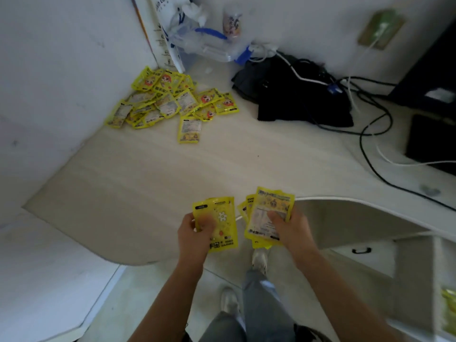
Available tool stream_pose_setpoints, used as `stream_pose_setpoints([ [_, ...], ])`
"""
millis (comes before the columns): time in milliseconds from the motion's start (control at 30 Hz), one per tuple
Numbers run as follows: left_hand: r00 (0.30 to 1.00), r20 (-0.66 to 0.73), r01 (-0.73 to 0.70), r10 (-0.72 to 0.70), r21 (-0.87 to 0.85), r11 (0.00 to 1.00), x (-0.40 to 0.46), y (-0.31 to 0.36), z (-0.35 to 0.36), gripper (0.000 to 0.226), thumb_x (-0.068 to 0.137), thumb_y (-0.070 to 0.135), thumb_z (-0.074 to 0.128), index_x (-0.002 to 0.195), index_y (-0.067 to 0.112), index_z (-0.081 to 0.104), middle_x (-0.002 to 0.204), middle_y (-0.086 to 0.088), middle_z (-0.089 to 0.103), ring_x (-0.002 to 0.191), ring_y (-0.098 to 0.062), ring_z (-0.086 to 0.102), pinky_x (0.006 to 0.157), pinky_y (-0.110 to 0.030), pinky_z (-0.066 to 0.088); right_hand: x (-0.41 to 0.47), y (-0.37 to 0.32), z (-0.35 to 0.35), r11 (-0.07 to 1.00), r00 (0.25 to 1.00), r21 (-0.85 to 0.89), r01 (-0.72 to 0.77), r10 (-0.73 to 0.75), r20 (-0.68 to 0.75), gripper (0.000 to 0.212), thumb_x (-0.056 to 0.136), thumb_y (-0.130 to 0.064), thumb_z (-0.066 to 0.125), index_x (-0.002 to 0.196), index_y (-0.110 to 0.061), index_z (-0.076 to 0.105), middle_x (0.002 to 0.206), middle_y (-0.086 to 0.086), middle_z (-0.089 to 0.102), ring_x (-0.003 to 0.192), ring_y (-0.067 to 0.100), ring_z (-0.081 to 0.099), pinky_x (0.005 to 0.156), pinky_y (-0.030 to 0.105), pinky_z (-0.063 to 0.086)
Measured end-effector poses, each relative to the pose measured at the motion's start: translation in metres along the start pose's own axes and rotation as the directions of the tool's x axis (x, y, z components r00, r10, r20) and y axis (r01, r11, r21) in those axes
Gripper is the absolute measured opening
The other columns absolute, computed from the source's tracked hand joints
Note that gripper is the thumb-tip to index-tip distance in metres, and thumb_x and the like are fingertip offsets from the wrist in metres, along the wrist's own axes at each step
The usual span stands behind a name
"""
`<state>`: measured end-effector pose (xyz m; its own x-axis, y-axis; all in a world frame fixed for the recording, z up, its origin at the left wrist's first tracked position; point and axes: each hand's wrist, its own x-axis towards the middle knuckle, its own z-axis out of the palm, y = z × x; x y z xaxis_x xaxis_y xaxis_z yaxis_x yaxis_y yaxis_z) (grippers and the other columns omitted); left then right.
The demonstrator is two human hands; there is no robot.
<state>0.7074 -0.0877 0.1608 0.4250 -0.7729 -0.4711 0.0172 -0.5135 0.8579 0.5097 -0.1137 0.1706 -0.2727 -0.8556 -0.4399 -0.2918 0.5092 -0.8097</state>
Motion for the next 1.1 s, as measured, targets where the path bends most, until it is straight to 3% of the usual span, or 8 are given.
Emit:
stream_pose_setpoints([
  [67,0.999,0.04,-0.001,0.0,0.043,0.999,-0.015,-0.005,0.007,0.017,0.082,0.01,0.07,0.096,0.015,0.062,0.091,-0.006,0.067,0.076,-0.02,0.066,0.058,-0.029,0.052,-0.017,0.017,-0.015,1.0,0.999,0.02,-0.014,0.015,-0.036,0.014,0.088,-0.014,0.064,0.101,-0.014,0.064,0.094,0.005,0.069,0.088,0.023,0.067,0.077,0.036,0.055],
  [300,0.974,0.222,-0.1,0.055,0.198,0.975,-0.073,-0.013,0.058,0.015,0.083,0.012,0.069,0.095,0.016,0.061,0.086,0.002,0.065,0.074,-0.011,0.061,0.053,-0.019,0.042,-0.061,0.082,-0.085,0.981,0.976,0.163,-0.11,0.137,-0.17,0.018,0.088,-0.017,0.063,0.106,-0.014,0.065,0.098,0.004,0.071,0.087,0.019,0.069,0.077,0.041,0.059],
  [433,0.945,0.305,-0.194,0.116,0.239,0.951,-0.106,-0.021,0.095,0.016,0.081,0.007,0.071,0.094,0.012,0.062,0.082,0.002,0.065,0.068,-0.005,0.059,0.047,-0.008,0.042,-0.082,0.121,-0.136,0.962,0.952,0.239,-0.131,0.189,-0.24,0.017,0.088,-0.016,0.063,0.105,-0.014,0.065,0.095,0.001,0.071,0.083,0.014,0.068,0.066,0.03,0.056],
  [567,0.918,0.382,-0.228,0.107,0.285,0.931,-0.15,-0.04,0.141,0.016,0.08,0.01,0.072,0.093,0.011,0.062,0.084,-0.002,0.067,0.072,-0.012,0.062,0.055,-0.021,0.044,-0.106,0.165,-0.195,0.948,0.925,0.285,-0.139,0.227,-0.305,0.015,0.088,-0.014,0.063,0.103,-0.015,0.064,0.088,-0.002,0.068,0.079,0.011,0.066,0.055,0.021,0.047],
  [833,0.888,0.46,-0.186,0.023,0.311,0.932,-0.276,-0.103,0.246,0.016,0.082,0.01,0.071,0.094,0.012,0.062,0.087,-0.005,0.069,0.074,-0.014,0.065,0.057,-0.021,0.045,-0.147,0.261,-0.318,0.928,0.884,0.314,-0.198,0.308,-0.353,0.014,0.086,-0.019,0.065,0.1,-0.018,0.065,0.092,-0.001,0.071,0.088,0.018,0.067,0.079,0.039,0.057],
  [1100,0.883,0.469,-0.165,0.0,0.31,0.936,-0.342,-0.124,0.338,0.024,0.081,0.006,0.071,0.1,0.015,0.059,0.09,-0.001,0.069,0.075,-0.013,0.065,0.056,-0.02,0.045,-0.152,0.316,-0.409,0.909,0.855,0.348,-0.232,0.361,-0.373,0.017,0.083,-0.026,0.065,0.099,-0.021,0.066,0.092,-0.001,0.072,0.087,0.018,0.068,0.078,0.044,0.058],
])
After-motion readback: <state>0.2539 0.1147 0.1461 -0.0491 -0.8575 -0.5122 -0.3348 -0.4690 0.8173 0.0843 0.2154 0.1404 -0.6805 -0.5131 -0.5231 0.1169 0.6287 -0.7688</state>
